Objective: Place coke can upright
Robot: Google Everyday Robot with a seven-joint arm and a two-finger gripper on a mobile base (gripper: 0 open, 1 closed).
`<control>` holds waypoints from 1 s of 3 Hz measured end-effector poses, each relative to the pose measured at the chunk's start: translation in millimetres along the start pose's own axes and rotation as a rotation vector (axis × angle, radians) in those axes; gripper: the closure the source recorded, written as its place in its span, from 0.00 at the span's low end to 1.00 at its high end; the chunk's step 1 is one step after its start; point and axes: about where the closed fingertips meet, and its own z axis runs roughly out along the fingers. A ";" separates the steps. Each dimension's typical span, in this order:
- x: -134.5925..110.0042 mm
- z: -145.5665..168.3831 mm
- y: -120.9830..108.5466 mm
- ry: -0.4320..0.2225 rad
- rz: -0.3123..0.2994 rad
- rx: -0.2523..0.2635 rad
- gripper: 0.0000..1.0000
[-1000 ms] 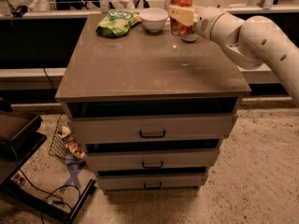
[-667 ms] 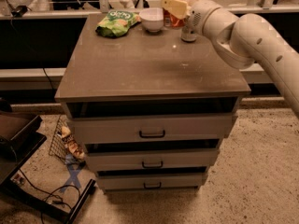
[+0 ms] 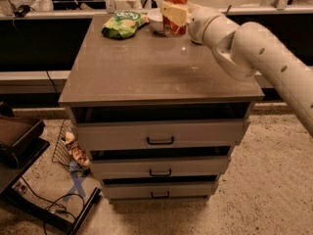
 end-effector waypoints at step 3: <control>41.9 2.2 28.1 -0.027 -0.080 0.158 1.00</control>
Offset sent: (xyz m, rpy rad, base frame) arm -0.0156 0.0465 -0.0588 -0.1314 -0.0758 -0.2578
